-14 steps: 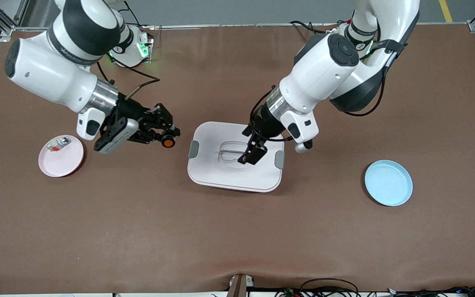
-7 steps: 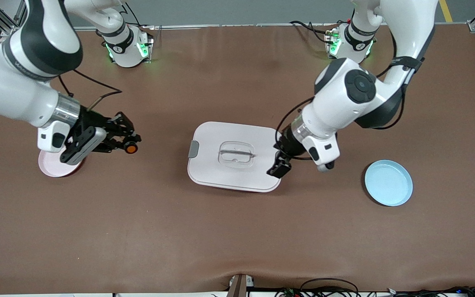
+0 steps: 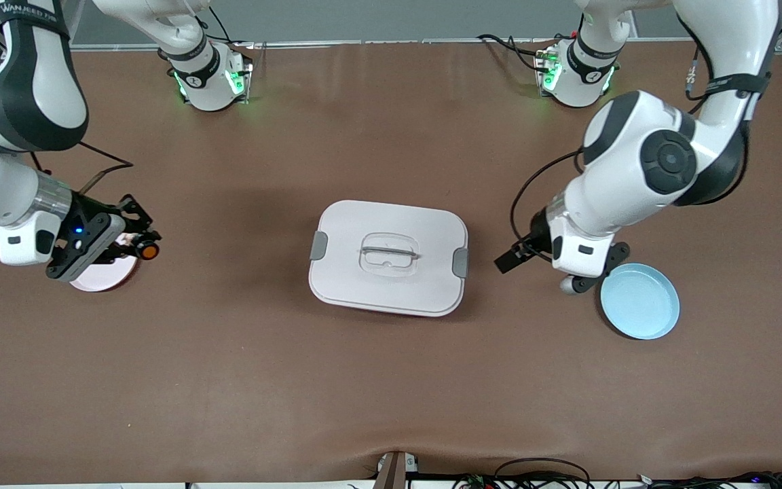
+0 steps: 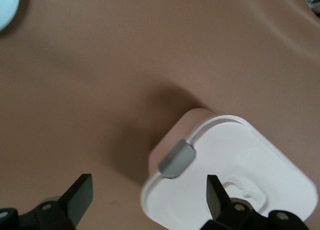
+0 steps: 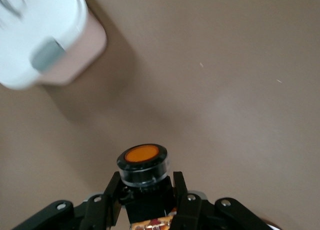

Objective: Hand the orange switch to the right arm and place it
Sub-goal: 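Carry the switch with the right gripper toward the white plate while the left gripper retracts, then lower the switch onto the white plate with the right gripper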

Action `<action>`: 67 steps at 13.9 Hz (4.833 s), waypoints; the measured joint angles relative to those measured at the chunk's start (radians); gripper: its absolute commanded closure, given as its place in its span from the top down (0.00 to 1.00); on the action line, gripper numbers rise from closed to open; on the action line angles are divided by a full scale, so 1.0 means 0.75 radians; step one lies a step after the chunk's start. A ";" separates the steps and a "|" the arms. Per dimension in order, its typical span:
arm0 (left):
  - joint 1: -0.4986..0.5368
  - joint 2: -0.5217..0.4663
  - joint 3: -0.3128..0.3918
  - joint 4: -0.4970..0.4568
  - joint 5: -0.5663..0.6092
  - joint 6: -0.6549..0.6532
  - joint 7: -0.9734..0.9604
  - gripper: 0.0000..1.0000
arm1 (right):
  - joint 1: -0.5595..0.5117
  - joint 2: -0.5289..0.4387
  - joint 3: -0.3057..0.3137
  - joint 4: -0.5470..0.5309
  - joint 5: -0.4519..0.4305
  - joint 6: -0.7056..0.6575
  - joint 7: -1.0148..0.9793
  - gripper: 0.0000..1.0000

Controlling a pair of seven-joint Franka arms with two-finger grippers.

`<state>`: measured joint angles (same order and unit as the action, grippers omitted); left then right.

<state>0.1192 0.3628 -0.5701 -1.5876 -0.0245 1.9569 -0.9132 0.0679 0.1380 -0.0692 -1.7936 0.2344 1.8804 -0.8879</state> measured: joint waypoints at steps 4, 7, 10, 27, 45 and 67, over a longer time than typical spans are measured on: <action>0.155 -0.014 0.002 -0.008 0.071 -0.013 0.490 1.00 | -0.047 0.030 0.000 -0.001 -0.193 0.008 -0.169 0.00; 0.268 -0.029 0.001 -0.009 0.096 -0.013 0.678 1.00 | -0.065 0.034 0.000 -0.012 -0.229 0.038 -0.309 0.00; 0.373 -0.052 0.001 -0.006 0.099 -0.013 0.853 1.00 | -0.111 0.038 -0.001 -0.097 -0.277 0.166 -0.490 0.00; 0.606 -0.133 0.002 0.093 0.099 -0.013 1.078 1.00 | -0.382 0.158 -0.002 -0.502 -0.515 0.762 -0.938 0.00; -0.284 -0.468 0.896 -0.076 0.039 -0.154 1.077 1.00 | -0.453 0.425 -0.012 -0.502 -0.517 1.076 -0.998 0.00; -0.216 -0.619 0.819 -0.113 0.038 -0.290 1.124 1.00 | -0.452 0.401 -0.010 -0.424 -0.517 0.909 -0.975 1.00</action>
<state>-0.0429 -0.1017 0.0438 -1.6726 0.0042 1.7391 -0.0704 -0.2714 0.4389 -0.0765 -2.1116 -0.1533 2.5619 -1.6191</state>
